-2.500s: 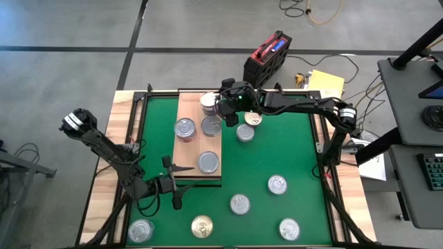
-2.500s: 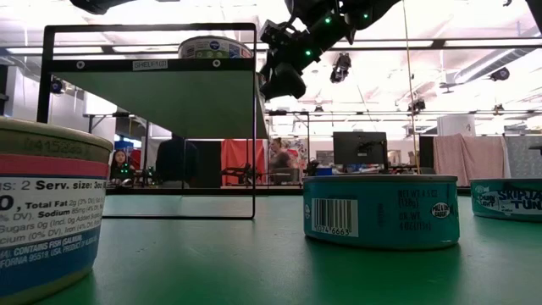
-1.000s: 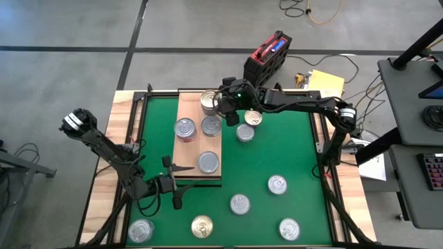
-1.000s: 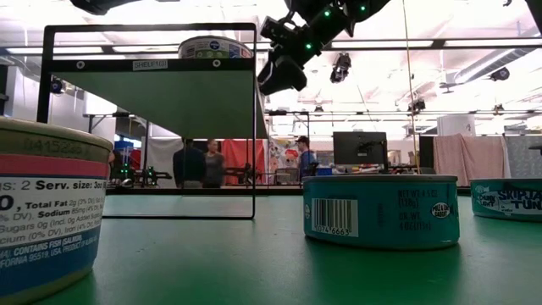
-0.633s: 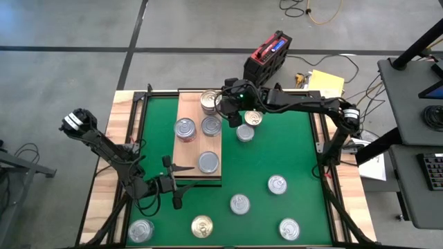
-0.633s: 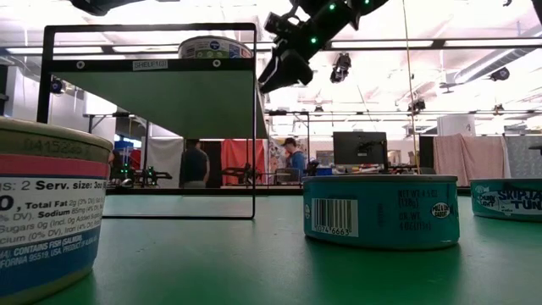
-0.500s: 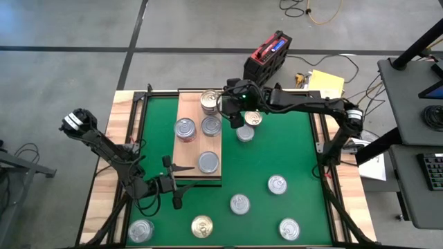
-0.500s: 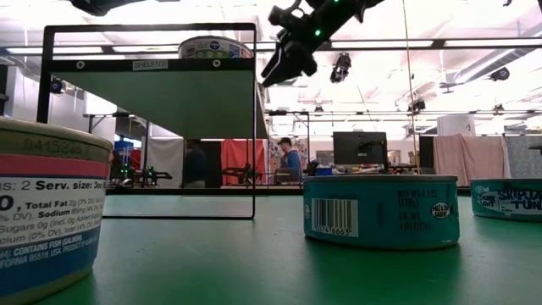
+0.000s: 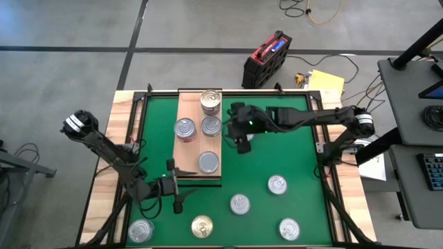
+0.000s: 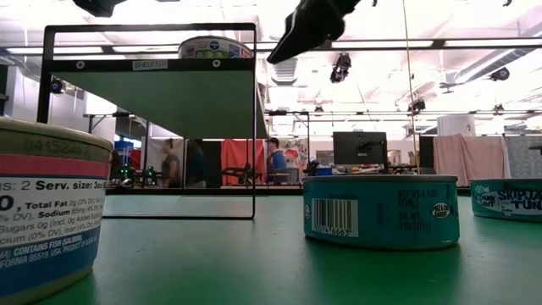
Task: Stack canned seafood by type on shelf
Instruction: Put the green and blue tuna can on the shelf
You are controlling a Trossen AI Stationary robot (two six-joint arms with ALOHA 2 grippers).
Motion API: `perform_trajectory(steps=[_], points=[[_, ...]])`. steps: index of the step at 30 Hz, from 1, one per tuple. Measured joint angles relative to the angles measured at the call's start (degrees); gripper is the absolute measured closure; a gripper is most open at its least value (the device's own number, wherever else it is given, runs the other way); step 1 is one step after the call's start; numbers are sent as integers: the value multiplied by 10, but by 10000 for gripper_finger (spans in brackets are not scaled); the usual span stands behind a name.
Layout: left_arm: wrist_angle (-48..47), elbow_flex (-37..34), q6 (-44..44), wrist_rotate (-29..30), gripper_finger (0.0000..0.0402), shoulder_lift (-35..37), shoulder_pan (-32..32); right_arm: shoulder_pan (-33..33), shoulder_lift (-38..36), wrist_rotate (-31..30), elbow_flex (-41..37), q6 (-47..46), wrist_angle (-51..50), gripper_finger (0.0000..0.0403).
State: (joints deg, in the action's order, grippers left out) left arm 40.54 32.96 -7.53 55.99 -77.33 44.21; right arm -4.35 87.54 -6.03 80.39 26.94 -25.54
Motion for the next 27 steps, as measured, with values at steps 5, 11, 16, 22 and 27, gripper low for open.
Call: perform_trajectory(steps=[5, 11, 16, 22, 27], points=[[-50, 61, -17, 0, 169, -44, 3, 48, -38, -1, -61, -24, 60, 229], [-127, 113, 9, 4, 169, -75, 8, 109, -95, -1, -154, -68, 171, 264], [-131, 119, 43, 4, 169, -79, 24, 170, -137, -32, -256, -107, 289, 291], [-148, 143, 100, 4, 169, -79, 56, 236, -148, -76, -322, -154, 370, 320], [-185, 171, 159, 4, 169, -78, 78, 282, -135, -76, -332, -195, 381, 339]])
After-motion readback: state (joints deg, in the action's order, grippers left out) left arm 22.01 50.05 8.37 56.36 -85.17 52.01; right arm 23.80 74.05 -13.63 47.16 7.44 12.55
